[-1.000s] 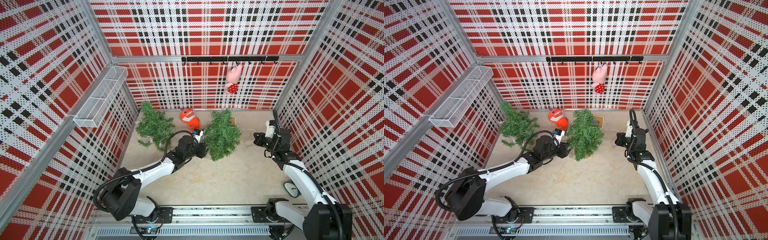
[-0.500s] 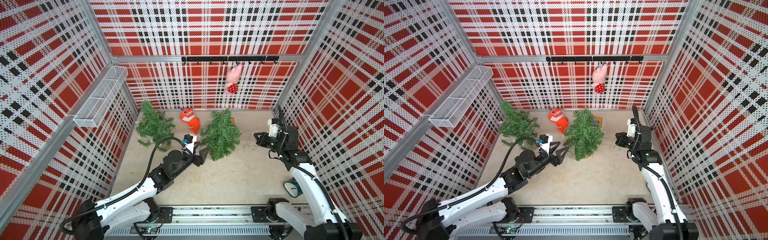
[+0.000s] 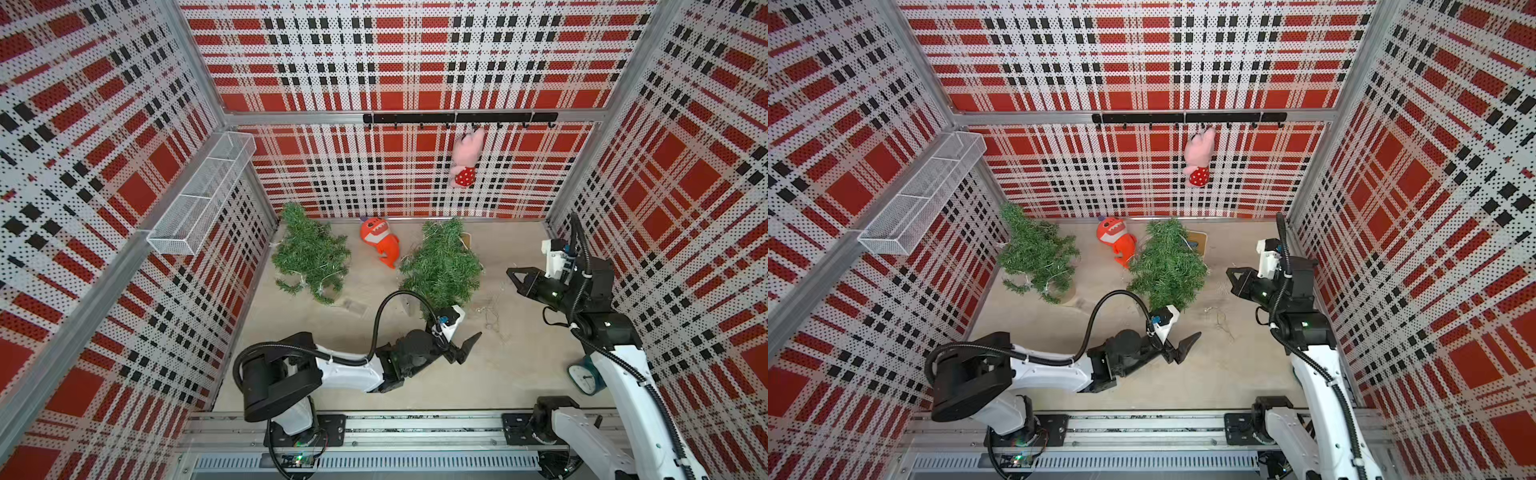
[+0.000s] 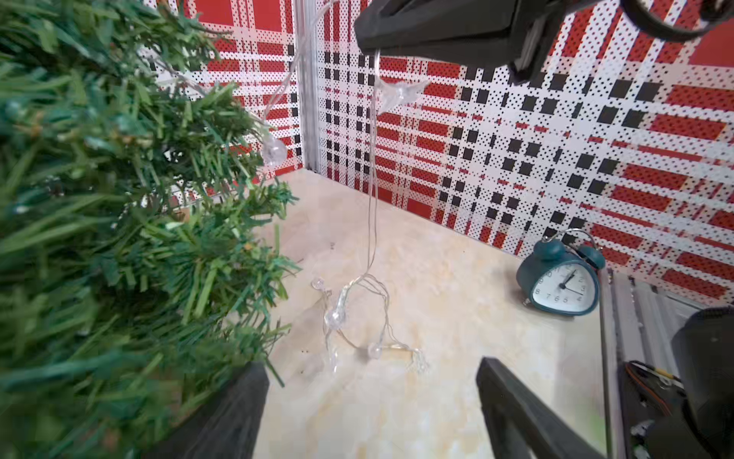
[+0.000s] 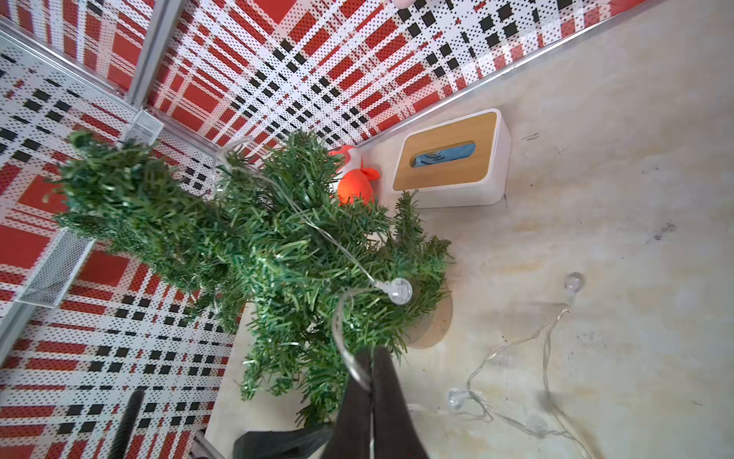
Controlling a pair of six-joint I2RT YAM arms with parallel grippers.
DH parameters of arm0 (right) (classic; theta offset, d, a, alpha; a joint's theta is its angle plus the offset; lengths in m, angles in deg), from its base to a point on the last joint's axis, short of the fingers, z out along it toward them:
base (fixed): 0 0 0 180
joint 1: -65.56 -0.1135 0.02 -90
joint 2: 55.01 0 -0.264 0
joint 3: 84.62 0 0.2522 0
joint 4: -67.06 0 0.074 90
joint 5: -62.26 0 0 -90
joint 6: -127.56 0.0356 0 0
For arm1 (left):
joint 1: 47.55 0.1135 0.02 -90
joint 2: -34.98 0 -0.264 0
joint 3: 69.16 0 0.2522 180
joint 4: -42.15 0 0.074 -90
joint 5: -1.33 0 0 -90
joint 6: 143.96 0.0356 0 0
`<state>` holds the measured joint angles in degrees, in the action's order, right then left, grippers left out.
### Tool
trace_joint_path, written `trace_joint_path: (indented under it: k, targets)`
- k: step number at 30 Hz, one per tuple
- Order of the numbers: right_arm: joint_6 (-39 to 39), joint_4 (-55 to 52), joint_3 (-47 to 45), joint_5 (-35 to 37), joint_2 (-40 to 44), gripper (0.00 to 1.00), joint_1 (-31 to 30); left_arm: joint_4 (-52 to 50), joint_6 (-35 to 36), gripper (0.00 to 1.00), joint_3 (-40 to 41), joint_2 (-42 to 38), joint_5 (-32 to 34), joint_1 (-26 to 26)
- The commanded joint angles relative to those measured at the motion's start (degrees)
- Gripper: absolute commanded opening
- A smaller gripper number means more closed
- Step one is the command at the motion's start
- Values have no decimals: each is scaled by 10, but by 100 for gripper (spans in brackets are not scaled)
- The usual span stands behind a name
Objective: Wrap string light around the christmas tree
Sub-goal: Wrap the light string around the Christmas tree.
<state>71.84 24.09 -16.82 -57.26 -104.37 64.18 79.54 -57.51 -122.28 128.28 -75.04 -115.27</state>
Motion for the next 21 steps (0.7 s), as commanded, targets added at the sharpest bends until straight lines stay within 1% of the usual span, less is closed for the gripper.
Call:
trace_joint_path:
  k: [1,4,7,12,15,17,21]
  targets:
    - [18,2,7,-19,23,0,-6,78,7,83,-42,27,-38,17]
    - [23,7,5,-25,30,0,-6,77,27,80,-62,64,-71,25]
    - [30,12,1,-32,32,0,-6,70,31,76,-87,83,-93,31]
    - [31,20,-10,-36,30,0,-6,59,28,76,-134,95,-97,35]
    - [34,26,-14,-42,27,0,-7,55,10,76,-155,108,-97,38]
    - [36,27,-17,-42,27,0,-7,55,-9,74,-165,118,-101,42]
    - [45,40,-23,-51,27,0,-7,56,-13,68,-190,143,-105,45]
